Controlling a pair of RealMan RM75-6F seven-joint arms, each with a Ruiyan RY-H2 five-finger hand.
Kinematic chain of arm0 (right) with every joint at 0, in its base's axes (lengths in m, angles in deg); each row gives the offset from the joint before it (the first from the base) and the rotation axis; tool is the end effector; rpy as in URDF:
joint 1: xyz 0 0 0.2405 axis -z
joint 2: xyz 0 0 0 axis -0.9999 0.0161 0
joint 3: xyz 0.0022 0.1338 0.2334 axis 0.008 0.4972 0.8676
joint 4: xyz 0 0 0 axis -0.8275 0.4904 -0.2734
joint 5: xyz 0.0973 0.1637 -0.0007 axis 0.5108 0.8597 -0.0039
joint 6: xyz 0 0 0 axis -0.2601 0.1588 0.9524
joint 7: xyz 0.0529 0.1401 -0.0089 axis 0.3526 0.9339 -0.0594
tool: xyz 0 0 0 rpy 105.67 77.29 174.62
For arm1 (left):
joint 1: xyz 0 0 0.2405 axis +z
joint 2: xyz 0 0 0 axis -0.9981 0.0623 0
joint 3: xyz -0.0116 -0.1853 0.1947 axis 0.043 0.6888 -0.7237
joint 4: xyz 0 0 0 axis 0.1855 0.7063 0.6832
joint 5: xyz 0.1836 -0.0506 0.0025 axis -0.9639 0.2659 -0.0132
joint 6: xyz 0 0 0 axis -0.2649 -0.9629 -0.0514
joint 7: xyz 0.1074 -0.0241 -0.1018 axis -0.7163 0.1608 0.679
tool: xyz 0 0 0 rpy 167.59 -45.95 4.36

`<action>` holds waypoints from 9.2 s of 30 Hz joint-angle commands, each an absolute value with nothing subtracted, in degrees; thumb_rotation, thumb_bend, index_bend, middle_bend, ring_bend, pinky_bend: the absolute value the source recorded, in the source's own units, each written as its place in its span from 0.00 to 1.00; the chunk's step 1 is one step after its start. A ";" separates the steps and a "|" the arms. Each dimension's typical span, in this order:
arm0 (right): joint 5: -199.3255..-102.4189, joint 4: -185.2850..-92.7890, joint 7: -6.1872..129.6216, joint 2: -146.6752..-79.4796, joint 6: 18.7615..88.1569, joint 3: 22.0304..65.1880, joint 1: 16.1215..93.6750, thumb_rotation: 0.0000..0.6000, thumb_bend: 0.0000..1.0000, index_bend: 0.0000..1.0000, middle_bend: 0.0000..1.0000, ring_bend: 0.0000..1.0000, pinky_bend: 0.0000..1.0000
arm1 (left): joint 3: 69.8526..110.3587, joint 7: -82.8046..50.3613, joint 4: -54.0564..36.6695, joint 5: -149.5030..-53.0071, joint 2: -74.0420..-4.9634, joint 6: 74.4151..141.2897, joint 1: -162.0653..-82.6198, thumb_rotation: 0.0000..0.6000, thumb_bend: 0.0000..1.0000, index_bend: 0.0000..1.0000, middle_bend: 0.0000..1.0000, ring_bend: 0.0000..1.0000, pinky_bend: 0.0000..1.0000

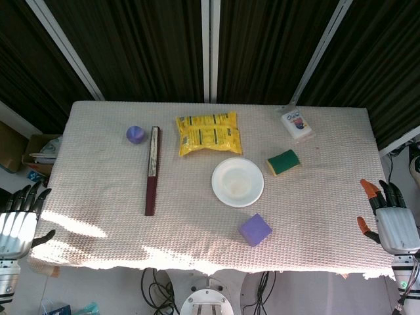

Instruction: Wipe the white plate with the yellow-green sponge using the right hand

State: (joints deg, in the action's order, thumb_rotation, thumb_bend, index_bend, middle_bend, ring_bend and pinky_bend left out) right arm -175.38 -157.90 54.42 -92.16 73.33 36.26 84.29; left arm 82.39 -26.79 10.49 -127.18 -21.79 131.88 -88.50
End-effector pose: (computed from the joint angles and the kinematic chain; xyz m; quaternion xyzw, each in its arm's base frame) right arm -0.3120 -0.1860 0.1872 0.6264 -0.3524 0.3526 0.5993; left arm -0.3211 0.1631 0.1768 -0.6202 -0.3393 -0.3272 0.6270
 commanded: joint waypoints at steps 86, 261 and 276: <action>-184.87 -120.92 55.23 -124.70 43.50 34.02 40.14 1.00 0.32 0.44 0.34 0.01 0.00 | 81.47 -25.07 14.07 -124.70 -20.24 130.38 -86.10 1.00 0.06 0.14 0.02 0.05 0.12; -178.10 -123.58 21.14 -125.78 38.19 36.35 34.11 1.00 0.38 0.45 0.35 0.04 0.00 | 81.03 -19.70 9.66 -127.37 -21.68 133.08 -83.79 1.00 0.06 0.14 0.02 0.05 0.12; -170.42 -129.57 26.92 -118.16 44.47 35.79 44.96 1.00 0.38 0.42 0.33 0.04 0.00 | 81.31 -21.02 10.46 -129.24 -21.73 133.54 -84.64 1.00 0.06 0.14 0.02 0.05 0.12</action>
State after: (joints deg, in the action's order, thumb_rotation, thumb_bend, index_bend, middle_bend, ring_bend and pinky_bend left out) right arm -170.76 -130.14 26.44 -117.88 44.45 36.07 44.48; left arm 81.32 -20.99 10.43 -129.20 -21.73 133.51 -84.62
